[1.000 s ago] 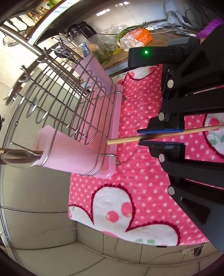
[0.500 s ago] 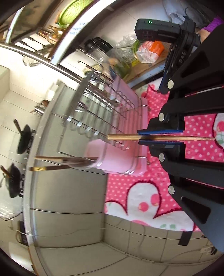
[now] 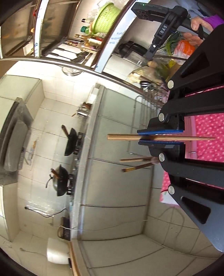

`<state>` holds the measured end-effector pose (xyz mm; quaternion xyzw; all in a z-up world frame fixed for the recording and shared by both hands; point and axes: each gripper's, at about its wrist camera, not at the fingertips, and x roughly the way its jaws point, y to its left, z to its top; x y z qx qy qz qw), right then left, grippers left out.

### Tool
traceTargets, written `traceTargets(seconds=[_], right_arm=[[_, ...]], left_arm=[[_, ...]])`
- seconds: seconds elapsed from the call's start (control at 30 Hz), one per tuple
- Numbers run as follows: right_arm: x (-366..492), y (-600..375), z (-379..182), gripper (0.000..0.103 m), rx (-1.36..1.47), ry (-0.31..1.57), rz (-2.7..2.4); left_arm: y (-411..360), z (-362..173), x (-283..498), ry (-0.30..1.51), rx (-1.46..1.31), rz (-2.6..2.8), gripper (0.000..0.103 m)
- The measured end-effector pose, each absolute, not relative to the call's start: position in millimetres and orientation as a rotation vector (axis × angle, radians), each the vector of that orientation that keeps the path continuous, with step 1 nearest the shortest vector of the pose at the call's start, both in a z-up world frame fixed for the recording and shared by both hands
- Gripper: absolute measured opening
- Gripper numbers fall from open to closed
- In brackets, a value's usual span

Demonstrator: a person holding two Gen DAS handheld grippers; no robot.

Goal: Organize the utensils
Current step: 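Lift both chopsticks up over the pink cup with both tools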

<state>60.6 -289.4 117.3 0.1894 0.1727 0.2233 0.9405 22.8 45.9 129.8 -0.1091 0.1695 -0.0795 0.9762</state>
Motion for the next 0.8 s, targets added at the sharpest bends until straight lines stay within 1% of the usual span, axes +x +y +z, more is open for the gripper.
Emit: traceTargets(seconds=[0.2,0.37,0.63,0.8], right_arm=[[77.3,-303.2,141.6,0.006,0.398,0.209,0.424],[92.1,-310.6,144.6,0.007,0.403,0.124,0.387],[112.4,-310.9,142.0,0.006,0.37,0.051,0.329],[119.9,-308.4,142.5,0.007,0.355,0.012,0.318]], left_arm=[[46.9,159.3,26.9,0.242,-0.214,-0.102,0.006],[47.2,172.5,34.6,0.18,-0.212,-0.059,0.006],[54.6,169.5,62.2,0.165,-0.254,-0.039,0.006],[51.8,161.3,75.8,0.162,-0.233,-0.023,0.006]])
